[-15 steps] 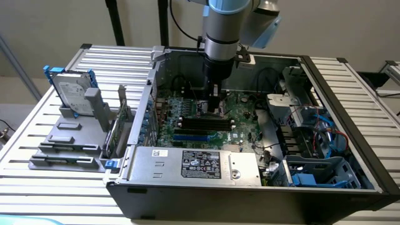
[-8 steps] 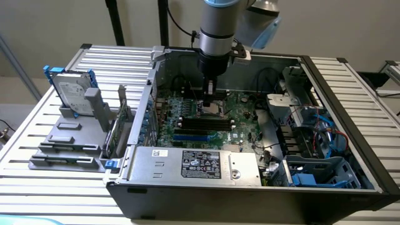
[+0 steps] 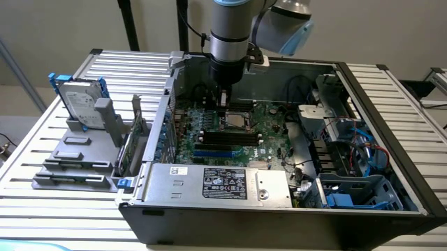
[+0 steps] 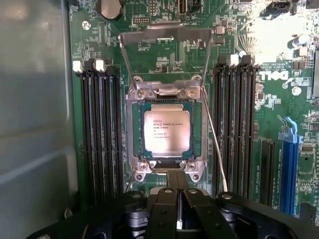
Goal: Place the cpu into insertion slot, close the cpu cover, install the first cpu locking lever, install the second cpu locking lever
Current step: 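Place the cpu into insertion slot, then close the cpu cover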
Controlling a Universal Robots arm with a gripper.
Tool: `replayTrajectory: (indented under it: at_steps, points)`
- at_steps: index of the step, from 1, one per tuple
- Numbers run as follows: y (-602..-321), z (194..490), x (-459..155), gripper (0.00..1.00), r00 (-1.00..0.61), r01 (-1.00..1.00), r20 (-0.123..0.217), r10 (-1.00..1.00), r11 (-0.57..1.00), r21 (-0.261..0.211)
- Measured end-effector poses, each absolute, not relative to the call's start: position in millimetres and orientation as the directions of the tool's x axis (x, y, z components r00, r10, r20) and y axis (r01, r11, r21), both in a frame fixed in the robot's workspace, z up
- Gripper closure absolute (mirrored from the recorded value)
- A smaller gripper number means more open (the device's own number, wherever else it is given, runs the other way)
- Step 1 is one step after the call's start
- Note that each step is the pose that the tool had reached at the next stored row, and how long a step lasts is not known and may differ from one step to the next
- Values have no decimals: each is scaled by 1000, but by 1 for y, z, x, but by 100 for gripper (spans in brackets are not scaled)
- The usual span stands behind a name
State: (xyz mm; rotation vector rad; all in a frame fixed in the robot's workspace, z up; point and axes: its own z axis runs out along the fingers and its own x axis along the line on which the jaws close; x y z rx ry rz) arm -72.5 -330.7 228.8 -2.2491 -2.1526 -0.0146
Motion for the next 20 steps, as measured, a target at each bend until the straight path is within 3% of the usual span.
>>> replayTrajectory:
  at_steps: [20]
  points:
    - [-331,232,-56,89,44,999,26,999,-44,-21]
